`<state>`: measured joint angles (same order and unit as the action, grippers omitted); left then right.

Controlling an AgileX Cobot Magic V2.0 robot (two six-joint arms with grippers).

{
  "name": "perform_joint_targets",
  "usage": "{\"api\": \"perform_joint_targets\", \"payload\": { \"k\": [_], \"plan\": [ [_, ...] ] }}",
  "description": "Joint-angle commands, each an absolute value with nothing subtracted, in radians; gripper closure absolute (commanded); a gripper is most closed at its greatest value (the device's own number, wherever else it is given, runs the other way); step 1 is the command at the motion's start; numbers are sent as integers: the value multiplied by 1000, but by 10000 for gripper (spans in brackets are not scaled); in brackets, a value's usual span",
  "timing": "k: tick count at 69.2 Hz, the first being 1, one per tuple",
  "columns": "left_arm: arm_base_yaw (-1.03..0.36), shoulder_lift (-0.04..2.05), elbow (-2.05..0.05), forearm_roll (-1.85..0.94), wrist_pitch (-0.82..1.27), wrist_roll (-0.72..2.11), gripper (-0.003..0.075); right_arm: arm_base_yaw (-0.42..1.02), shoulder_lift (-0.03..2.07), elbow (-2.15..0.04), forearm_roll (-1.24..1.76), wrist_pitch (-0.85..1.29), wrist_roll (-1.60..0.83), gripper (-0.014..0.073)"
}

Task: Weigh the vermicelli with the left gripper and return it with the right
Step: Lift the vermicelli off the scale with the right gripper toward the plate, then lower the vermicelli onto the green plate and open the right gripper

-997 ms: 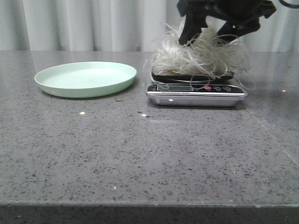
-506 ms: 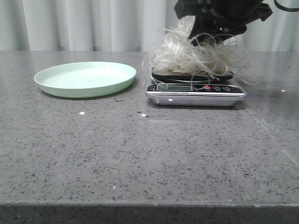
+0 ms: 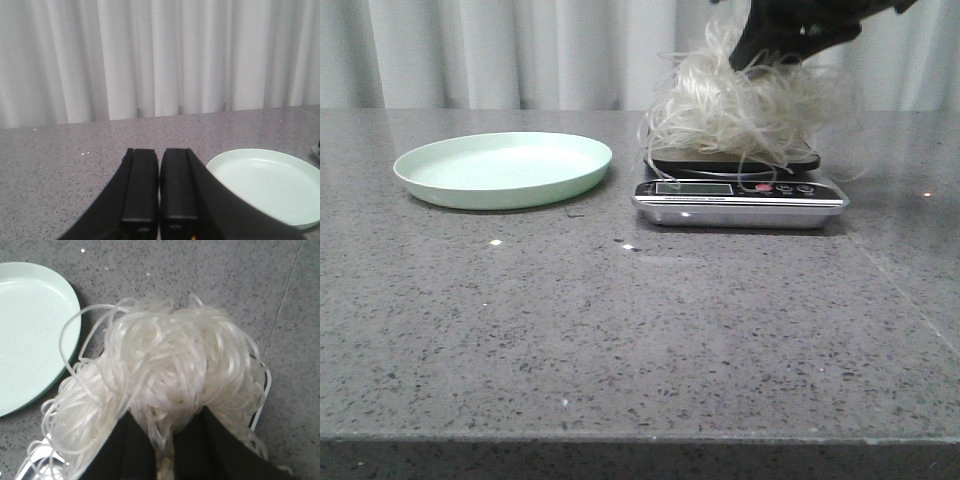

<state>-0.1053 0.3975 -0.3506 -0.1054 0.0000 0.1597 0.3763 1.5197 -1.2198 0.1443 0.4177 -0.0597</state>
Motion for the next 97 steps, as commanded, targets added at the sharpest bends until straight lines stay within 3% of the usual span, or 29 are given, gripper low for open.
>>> {"api": "perform_joint_targets", "payload": {
  "k": [1, 19, 37, 62, 97],
  "plan": [
    [-105, 402, -379, -113, -78, 154, 584, 374, 1418, -1255, 138, 330, -67, 443],
    [-105, 402, -379, -113, -78, 154, 584, 376, 1313, -1268, 138, 252, -67, 443],
    [-105, 402, -379, -113, -78, 154, 584, 441, 1322, -1456, 143, 267, -67, 443],
    [-105, 402, -379, -113, -78, 154, 584, 628, 1589, -1751, 143, 304, -67, 443],
    [-105, 402, -379, -113, -78, 154, 584, 672, 1875, -1774, 143, 494, -67, 443]
  ]
}}
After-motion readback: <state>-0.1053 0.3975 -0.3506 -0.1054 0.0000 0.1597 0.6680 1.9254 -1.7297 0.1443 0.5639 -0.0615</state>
